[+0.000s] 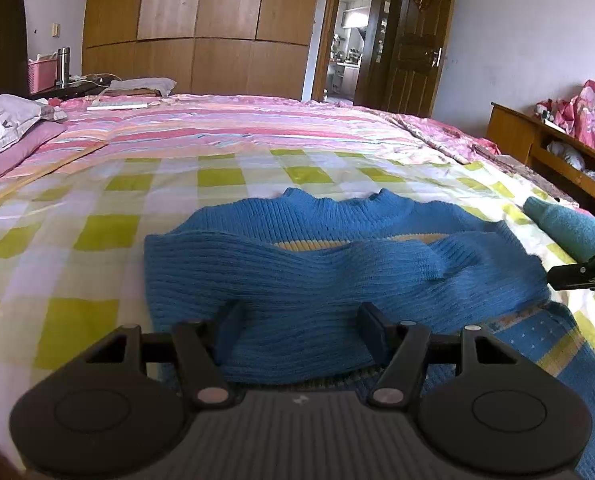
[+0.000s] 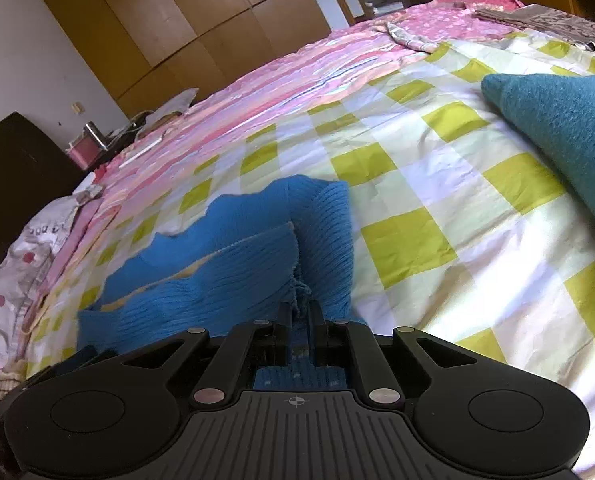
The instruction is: Fold small clothes
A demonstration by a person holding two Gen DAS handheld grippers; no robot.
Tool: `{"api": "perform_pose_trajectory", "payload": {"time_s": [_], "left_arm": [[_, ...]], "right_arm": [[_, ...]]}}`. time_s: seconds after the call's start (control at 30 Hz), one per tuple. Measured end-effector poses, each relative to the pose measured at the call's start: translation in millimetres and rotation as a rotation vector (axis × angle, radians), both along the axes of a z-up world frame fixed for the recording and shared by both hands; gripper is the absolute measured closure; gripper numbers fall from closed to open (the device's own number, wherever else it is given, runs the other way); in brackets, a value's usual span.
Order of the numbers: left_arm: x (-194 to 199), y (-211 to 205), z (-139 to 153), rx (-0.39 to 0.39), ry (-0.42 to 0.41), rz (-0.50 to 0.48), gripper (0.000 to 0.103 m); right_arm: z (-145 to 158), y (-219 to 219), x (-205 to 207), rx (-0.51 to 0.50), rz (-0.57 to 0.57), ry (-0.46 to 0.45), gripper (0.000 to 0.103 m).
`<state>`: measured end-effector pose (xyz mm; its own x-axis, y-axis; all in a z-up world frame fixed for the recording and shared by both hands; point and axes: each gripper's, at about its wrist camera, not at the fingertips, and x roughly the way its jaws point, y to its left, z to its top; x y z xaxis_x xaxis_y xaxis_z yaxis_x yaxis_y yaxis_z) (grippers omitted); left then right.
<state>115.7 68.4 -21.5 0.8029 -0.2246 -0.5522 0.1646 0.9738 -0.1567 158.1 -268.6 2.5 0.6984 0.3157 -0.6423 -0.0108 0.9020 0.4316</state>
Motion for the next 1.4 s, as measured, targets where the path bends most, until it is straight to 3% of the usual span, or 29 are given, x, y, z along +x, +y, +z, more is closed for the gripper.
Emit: {"api": "perform_pose_trajectory", "payload": {"time_s": [0.27,0.5,0.67,0.8,1.03,1.4], "left_arm": [[-4,4,5,-0.020,-0.034,0.017,0.035],[3,14,3,-0.011,-0.018,0.070,0.035],[9,20,-2,0.013,0.018,0.098,0.035],[10,21,-3,0.016,0.029,0.109,0.035],[5,23,4,-0.023,-0.020,0.125,0.035],[13,32,-7,0.023,0.028,0.187,0.034]], "right_arm": [[22,19,6,-0.097,0.024,-0.122,0.092],[7,61,45,-0.161,0.142,-0.109,0.092],[-15,58,60,-0.187,0.112,-0.053,0.096],[-14,50,60,-0.164,0.090,-0.041,0.097],[-2,61,51,-0.209,0.121,-0.108,0.092],[-17,50,60,-0.218,0.106,-0.089,0.097]]}}
